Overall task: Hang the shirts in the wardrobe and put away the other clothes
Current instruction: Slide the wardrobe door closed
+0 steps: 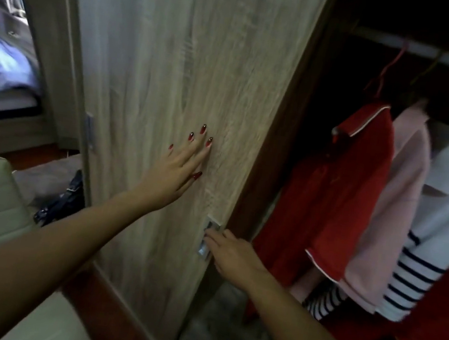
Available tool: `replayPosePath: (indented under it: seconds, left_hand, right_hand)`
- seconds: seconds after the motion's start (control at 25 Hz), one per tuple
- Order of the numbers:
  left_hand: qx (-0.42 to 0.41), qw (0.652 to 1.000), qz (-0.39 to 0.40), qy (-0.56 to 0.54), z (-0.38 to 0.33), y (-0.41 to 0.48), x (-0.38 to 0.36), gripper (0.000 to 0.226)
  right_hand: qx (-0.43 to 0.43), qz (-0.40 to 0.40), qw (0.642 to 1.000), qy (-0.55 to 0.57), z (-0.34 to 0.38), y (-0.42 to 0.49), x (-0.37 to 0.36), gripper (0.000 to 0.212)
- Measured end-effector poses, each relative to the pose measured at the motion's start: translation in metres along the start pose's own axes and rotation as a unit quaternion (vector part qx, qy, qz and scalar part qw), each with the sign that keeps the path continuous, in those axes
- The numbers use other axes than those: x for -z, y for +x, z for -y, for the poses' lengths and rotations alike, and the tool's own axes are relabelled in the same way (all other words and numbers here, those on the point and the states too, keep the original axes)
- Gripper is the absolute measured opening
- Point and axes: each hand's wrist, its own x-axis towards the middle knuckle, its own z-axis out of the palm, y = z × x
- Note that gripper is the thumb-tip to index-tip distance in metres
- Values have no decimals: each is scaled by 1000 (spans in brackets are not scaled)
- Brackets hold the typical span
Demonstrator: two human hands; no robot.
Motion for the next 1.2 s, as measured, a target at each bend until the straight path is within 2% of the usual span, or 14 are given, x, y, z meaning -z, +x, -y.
replayPosePath:
  seconds: [0.16, 0.48, 0.64, 0.8, 1.04, 1.2]
  left_hand:
    - [-16, 1000, -4, -13, 2, 2, -9, 65]
    - [-37, 999, 18, -4, -14, -2, -29, 65]
    - [-90, 994, 25, 58, -49, -7, -46, 67]
    - [-134, 990, 14, 51, -98, -10, -66, 63]
    - [-265, 962, -24, 62, -167, -9, -86, 62]
    - [-287, 956, -45, 48, -206, -5, -95, 62]
  right_hand:
    - [-70, 69, 995, -11, 3, 8, -23, 57]
    - [-149, 2, 989, 1, 7, -16, -45, 57]
    - [-184, -52, 981, -11, 4, -60, -57, 51]
    - [-237, -48, 970, -38, -3, -118, -62, 41]
    - [-360, -48, 932, 6, -2, -204, -64, 46]
    - [-458, -67, 884, 58, -4, -247, -66, 54]
